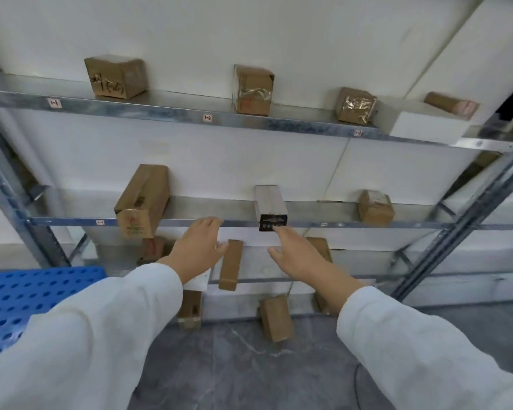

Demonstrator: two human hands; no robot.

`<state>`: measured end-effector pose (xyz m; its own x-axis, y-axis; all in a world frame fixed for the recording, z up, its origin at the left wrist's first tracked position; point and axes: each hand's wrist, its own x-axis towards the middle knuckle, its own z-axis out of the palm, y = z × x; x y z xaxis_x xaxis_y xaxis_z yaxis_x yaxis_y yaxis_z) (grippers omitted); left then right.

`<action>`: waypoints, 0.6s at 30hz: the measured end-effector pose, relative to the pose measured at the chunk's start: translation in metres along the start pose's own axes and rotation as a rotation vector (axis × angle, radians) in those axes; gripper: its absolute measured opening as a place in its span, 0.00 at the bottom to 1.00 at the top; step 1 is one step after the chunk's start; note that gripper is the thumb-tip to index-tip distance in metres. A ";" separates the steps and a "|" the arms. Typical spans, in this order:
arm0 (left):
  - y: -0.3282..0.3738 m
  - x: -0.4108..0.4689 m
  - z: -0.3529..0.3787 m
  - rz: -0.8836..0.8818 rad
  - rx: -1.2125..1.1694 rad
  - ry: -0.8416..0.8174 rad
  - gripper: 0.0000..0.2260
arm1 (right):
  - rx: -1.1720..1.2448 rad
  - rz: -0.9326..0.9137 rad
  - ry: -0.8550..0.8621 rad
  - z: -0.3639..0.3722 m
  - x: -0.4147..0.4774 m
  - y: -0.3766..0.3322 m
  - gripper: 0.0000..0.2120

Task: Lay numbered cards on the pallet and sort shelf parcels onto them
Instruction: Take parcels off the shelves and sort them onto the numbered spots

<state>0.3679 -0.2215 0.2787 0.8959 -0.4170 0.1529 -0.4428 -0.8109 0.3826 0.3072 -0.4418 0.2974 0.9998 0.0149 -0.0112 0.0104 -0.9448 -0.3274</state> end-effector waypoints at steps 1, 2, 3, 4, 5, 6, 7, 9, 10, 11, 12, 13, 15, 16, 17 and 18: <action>0.011 0.006 0.001 0.005 0.005 -0.009 0.25 | 0.008 0.017 0.012 -0.005 -0.003 0.008 0.26; 0.023 0.014 0.001 0.012 0.012 -0.017 0.25 | 0.014 0.034 0.022 -0.010 -0.005 0.017 0.26; 0.035 0.021 0.001 0.025 0.016 -0.014 0.26 | 0.015 0.050 0.033 -0.017 -0.007 0.025 0.26; 0.049 0.029 0.001 0.048 0.019 0.000 0.25 | 0.014 0.064 0.045 -0.025 -0.008 0.035 0.26; 0.063 0.037 0.000 0.082 0.025 0.023 0.25 | 0.010 0.076 0.058 -0.034 -0.009 0.045 0.26; 0.078 0.045 -0.001 0.118 0.032 0.043 0.24 | 0.008 0.085 0.071 -0.044 -0.010 0.055 0.26; 0.094 0.053 -0.002 0.154 0.039 0.059 0.24 | 0.009 0.092 0.087 -0.056 -0.010 0.066 0.27; 0.128 0.071 -0.007 0.215 0.048 0.078 0.24 | 0.011 0.101 0.121 -0.083 -0.010 0.089 0.28; 0.145 0.080 -0.010 0.240 0.050 0.087 0.24 | 0.006 0.100 0.143 -0.098 -0.010 0.100 0.27; 0.163 0.091 -0.012 0.262 0.050 0.101 0.24 | 0.005 0.101 0.170 -0.114 -0.009 0.113 0.27; 0.182 0.101 -0.015 0.281 0.052 0.115 0.25 | 0.007 0.105 0.199 -0.131 -0.009 0.125 0.27; 0.201 0.112 -0.019 0.299 0.053 0.129 0.25 | 0.004 0.114 0.227 -0.147 -0.009 0.137 0.27; 0.240 0.133 -0.024 0.332 0.060 0.155 0.25 | -0.022 0.133 0.285 -0.180 -0.009 0.163 0.27; 0.258 0.143 -0.026 0.344 0.068 0.161 0.25 | -0.035 0.137 0.310 -0.196 -0.009 0.177 0.28; 0.275 0.153 -0.027 0.354 0.078 0.162 0.26 | -0.044 0.139 0.330 -0.210 -0.010 0.190 0.28; 0.291 0.162 -0.028 0.360 0.090 0.160 0.26 | -0.056 0.140 0.342 -0.224 -0.010 0.201 0.28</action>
<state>0.3854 -0.5134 0.4402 0.6737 -0.6178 0.4056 -0.7246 -0.6602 0.1980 0.3027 -0.7054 0.4432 0.9388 -0.2171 0.2673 -0.1354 -0.9464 -0.2932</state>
